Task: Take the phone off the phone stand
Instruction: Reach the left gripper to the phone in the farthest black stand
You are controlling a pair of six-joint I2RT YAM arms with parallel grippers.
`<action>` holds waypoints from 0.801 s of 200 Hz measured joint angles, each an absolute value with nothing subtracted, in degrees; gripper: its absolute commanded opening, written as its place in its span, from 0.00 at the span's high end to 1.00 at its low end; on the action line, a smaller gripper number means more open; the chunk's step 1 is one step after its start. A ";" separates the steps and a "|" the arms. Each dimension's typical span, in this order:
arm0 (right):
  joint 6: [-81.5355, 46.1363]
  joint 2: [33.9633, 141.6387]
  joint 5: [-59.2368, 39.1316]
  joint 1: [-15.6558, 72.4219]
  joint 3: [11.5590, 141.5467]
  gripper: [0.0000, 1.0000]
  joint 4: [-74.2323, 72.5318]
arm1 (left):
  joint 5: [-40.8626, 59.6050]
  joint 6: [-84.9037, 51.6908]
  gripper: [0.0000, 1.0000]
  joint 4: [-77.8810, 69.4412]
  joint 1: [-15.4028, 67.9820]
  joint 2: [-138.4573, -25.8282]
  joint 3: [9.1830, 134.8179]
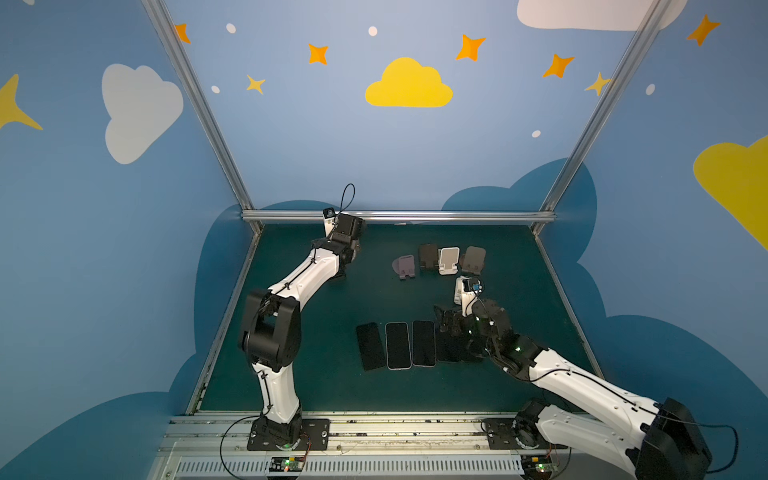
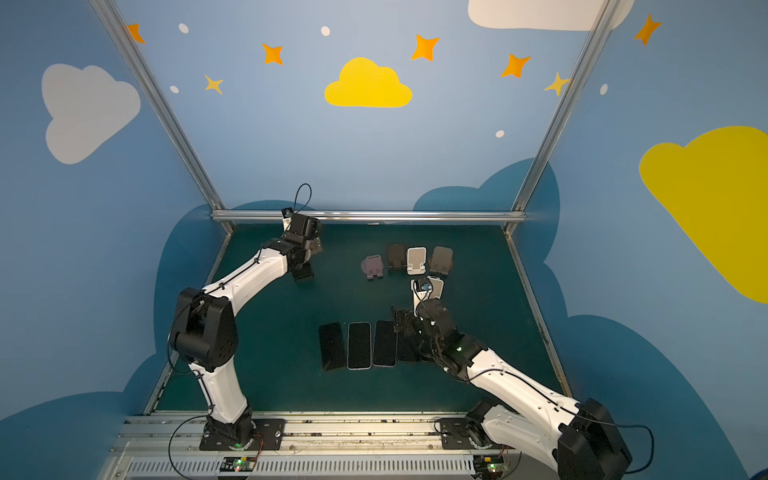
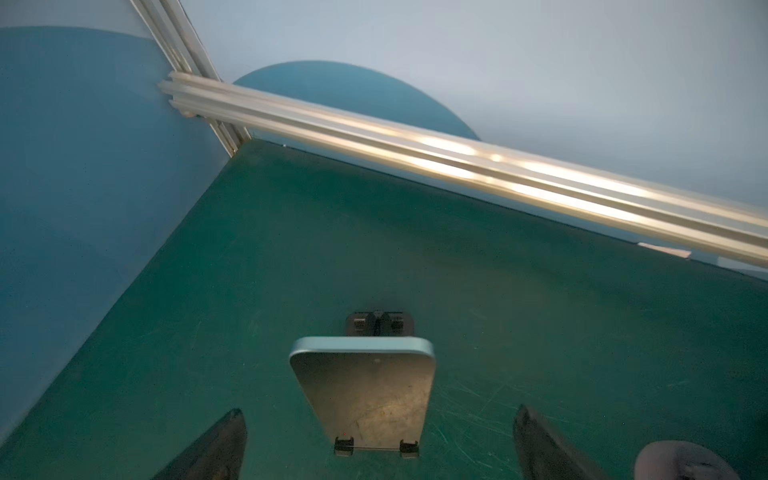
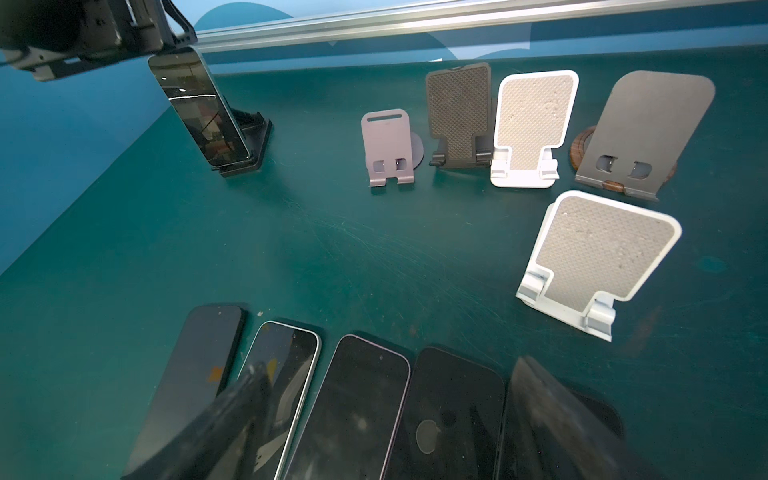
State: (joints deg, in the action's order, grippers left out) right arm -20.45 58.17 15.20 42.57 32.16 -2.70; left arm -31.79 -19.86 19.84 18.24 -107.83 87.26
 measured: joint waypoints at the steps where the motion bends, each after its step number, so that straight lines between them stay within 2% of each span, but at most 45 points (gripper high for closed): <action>1: -20.45 58.17 15.18 42.57 32.16 0.09 -2.70 | -31.79 -19.88 0.00 19.81 18.22 -107.87 87.20; 160: -19.05 59.99 16.05 42.19 32.16 0.09 -2.70 | -31.35 -18.24 0.02 13.63 14.70 -116.36 89.25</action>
State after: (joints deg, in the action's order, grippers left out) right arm -19.05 59.99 16.05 42.19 32.16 -2.70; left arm -31.35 -18.24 13.63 14.70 -116.36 89.25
